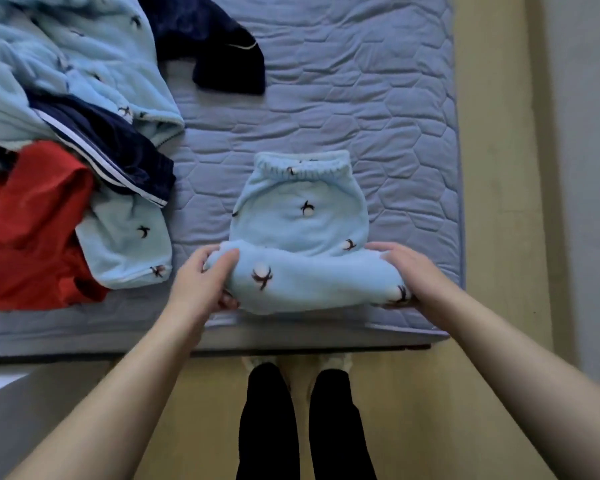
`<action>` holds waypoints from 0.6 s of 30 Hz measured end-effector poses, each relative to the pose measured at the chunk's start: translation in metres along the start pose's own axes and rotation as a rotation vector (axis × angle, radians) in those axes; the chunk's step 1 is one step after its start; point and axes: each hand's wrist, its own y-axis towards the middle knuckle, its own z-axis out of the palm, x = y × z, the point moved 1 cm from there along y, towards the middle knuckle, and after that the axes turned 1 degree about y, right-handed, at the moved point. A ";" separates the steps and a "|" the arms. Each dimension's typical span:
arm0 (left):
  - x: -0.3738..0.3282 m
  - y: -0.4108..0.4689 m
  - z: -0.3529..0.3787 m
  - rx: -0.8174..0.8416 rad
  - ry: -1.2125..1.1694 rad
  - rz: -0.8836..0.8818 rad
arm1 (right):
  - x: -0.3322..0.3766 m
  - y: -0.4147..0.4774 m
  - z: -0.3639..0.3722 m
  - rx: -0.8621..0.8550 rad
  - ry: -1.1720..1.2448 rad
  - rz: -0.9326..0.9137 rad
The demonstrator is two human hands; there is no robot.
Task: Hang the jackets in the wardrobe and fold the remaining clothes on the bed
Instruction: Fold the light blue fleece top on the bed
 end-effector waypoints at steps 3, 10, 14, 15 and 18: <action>-0.054 0.067 0.021 -0.024 -0.047 0.003 | 0.055 0.056 -0.002 0.034 0.136 0.074; -0.059 0.153 0.067 -0.213 0.469 0.421 | 0.068 0.154 0.021 -0.403 -0.288 -0.170; -0.022 0.131 0.090 -0.143 0.983 0.887 | 0.033 0.126 0.057 -0.551 -0.874 -0.697; -0.016 0.135 0.096 -0.106 1.083 0.922 | 0.026 0.126 0.066 -0.506 -0.954 -0.767; -0.001 0.167 0.107 -0.096 1.327 0.905 | 0.013 0.154 0.083 -0.415 -1.212 -0.811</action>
